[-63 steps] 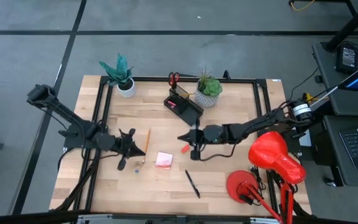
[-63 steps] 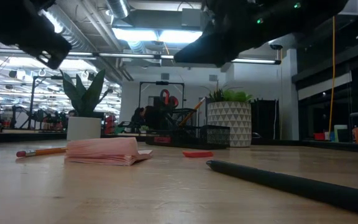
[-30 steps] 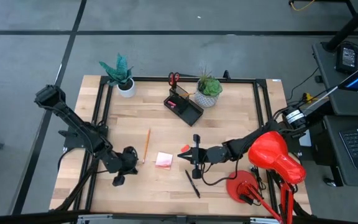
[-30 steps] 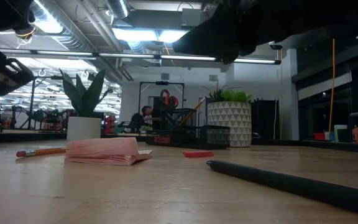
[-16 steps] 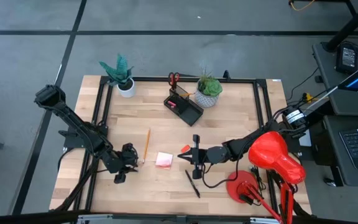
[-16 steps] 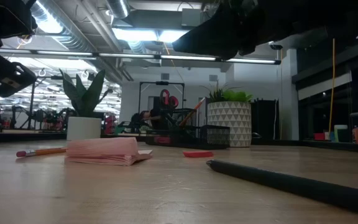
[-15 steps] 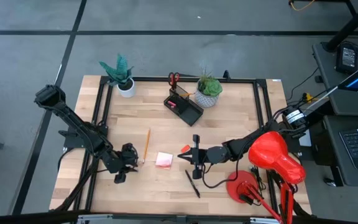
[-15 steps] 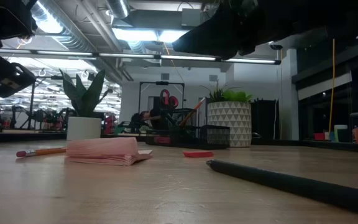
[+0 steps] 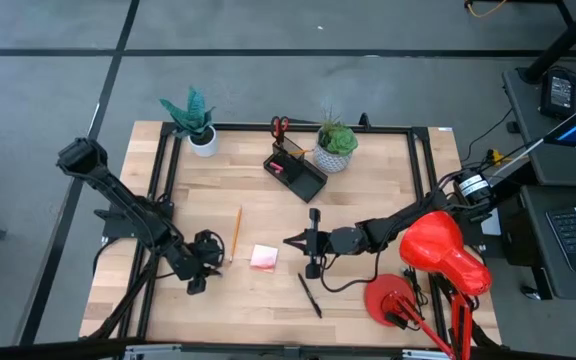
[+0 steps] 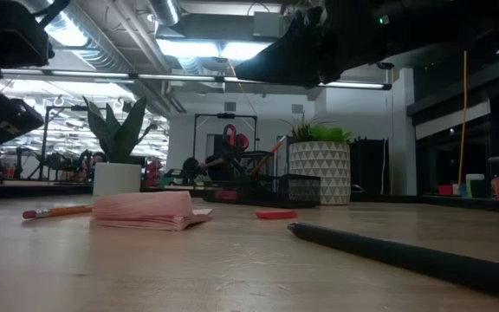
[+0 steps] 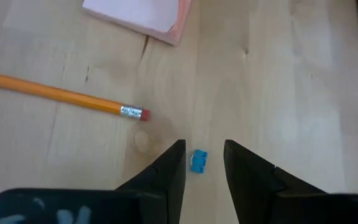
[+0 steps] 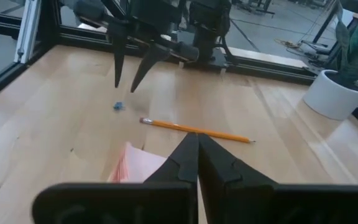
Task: Pick and place office supplies into organizer
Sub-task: Put the blue binder clip into the black desk organizer
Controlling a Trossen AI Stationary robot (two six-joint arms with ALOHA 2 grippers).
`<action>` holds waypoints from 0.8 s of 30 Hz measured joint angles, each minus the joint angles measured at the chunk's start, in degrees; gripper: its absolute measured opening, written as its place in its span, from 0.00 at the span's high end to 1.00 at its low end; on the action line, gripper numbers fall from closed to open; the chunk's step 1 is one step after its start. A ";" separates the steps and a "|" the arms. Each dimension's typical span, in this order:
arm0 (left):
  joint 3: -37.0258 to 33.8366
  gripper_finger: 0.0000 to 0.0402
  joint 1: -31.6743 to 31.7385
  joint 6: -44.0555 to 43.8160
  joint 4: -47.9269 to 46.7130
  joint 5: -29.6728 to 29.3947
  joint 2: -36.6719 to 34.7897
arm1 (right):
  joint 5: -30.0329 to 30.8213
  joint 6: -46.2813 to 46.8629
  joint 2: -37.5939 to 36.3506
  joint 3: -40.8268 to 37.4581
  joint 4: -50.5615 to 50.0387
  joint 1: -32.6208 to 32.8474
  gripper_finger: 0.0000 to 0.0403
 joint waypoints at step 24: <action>-0.02 0.74 0.00 -0.57 4.70 3.39 7.72 | -0.02 -1.01 -0.02 0.00 -0.02 -0.01 0.98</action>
